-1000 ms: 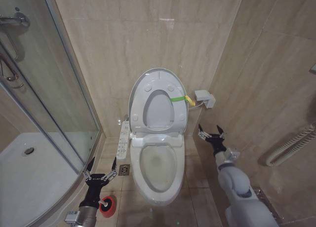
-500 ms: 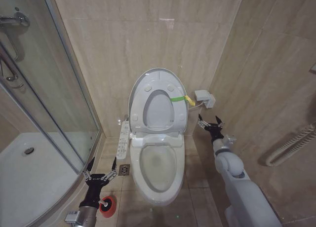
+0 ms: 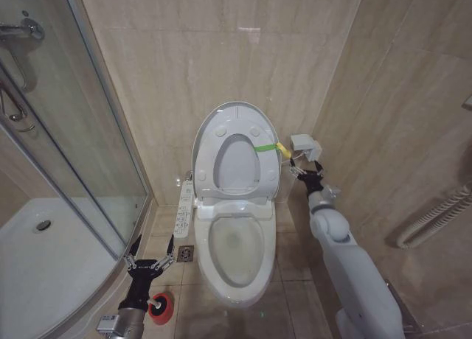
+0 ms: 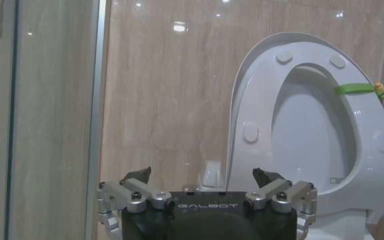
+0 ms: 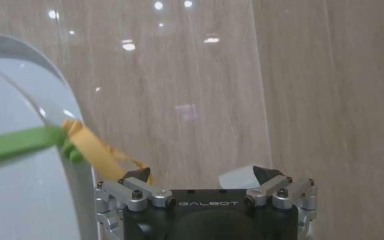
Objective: Open the toilet lid, clean the toilet bowl with a toilet brush, close the toilet lid, and flush.
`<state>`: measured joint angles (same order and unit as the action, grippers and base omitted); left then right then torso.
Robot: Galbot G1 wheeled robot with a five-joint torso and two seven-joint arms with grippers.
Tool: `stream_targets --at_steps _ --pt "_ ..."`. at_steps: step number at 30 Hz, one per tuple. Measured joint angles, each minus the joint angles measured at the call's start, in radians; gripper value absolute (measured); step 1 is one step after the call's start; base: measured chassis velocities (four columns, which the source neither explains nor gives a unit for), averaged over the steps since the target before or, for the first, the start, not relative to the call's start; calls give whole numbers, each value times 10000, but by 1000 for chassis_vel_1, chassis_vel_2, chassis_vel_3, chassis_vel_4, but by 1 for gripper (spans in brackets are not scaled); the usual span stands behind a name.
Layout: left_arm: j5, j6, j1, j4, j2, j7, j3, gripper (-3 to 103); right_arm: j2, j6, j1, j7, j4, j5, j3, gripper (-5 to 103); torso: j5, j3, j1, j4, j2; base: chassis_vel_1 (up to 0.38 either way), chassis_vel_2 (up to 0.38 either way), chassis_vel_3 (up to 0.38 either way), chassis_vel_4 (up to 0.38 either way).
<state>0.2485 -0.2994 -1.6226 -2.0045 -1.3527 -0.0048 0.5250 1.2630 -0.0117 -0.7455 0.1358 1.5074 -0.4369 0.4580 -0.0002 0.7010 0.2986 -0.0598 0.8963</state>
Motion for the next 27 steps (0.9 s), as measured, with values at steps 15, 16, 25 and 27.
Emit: stream_targets --at_steps 15,16,25,27 --pt "0 0 0 0 0 0 0 99 163 673 1514 -399 -1937 454 -244 100 1 0 -1 -1 0 0 0 0 0" --pt "0 0 0 0 0 0 0 99 163 673 1514 -399 -1937 454 -244 100 1 0 -1 -1 0 0 0 0 0" --pt "0 0 0 0 0 0 0 99 4 845 2019 -549 -2543 483 -399 100 2 -1 -1 0 0 0 0 0 0" --pt "0 0 0 0 0 0 0 99 57 897 2146 -580 -2687 552 -418 100 3 -1 -1 0 0 0 0 0 0"
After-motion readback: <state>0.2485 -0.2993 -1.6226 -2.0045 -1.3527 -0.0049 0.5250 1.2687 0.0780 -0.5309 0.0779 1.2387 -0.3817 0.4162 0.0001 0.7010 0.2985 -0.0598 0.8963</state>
